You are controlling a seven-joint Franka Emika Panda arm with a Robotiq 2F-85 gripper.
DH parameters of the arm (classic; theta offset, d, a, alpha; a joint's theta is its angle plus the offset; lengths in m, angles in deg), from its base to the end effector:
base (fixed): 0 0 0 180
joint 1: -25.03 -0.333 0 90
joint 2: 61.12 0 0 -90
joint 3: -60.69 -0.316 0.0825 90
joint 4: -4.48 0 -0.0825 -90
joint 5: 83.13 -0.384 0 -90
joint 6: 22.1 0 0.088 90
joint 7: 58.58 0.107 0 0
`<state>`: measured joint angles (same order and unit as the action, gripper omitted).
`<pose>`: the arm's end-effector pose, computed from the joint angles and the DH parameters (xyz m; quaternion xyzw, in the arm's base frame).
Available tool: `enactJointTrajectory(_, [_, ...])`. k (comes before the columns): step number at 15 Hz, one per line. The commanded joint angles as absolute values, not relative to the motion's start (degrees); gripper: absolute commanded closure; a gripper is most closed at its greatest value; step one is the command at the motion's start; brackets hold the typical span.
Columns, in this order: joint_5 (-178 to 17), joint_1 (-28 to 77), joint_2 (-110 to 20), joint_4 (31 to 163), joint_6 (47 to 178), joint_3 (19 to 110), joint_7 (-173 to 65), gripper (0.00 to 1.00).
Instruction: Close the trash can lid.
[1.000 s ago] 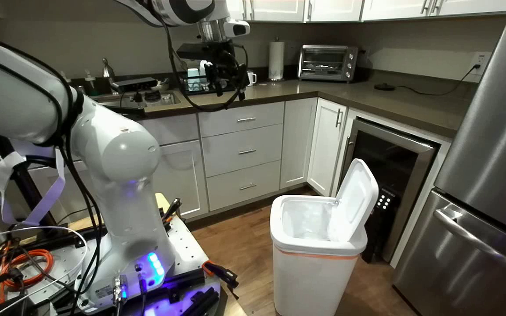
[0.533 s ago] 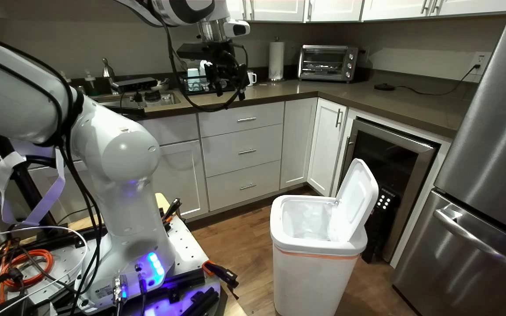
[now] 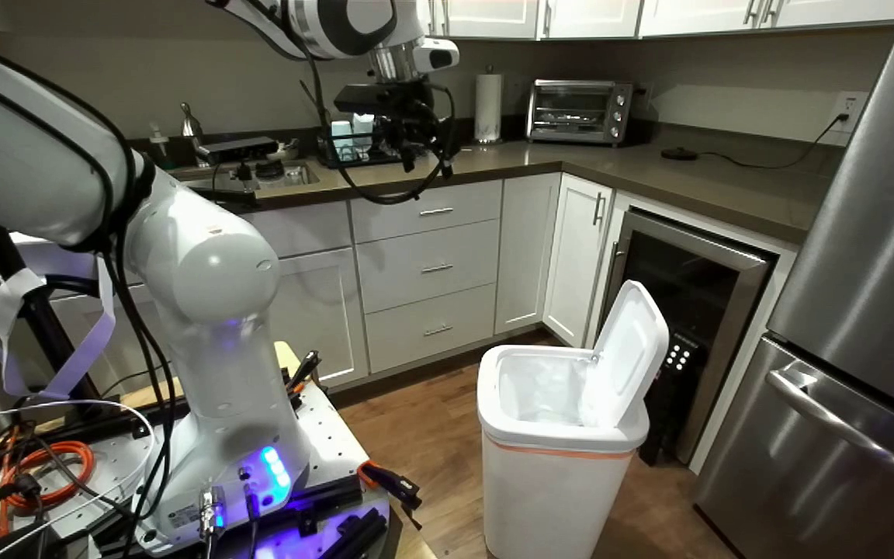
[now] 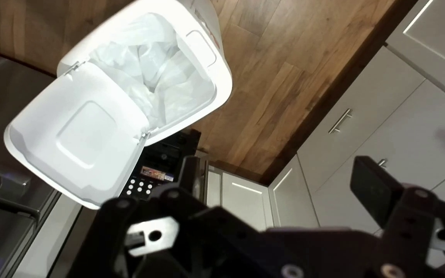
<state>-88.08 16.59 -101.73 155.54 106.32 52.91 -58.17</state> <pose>0.3476 0.1062 0.4927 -0.9823 -0.1056 -0.1541 0.0139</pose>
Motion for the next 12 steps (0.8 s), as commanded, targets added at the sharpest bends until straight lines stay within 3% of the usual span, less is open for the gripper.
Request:
enactJointTrajectory(1, [-85.41, 19.7, -91.96, 152.27, 115.38, 53.16, -57.26, 0.0])
enactJointTrajectory(7, [-76.38, 26.9, -71.95, 140.54, 128.49, 52.76, -52.49, 0.0])
enactJointTrajectory(12, [-64.93, 28.42, -57.1, 125.44, 127.81, 55.13, -42.83, 0.0])
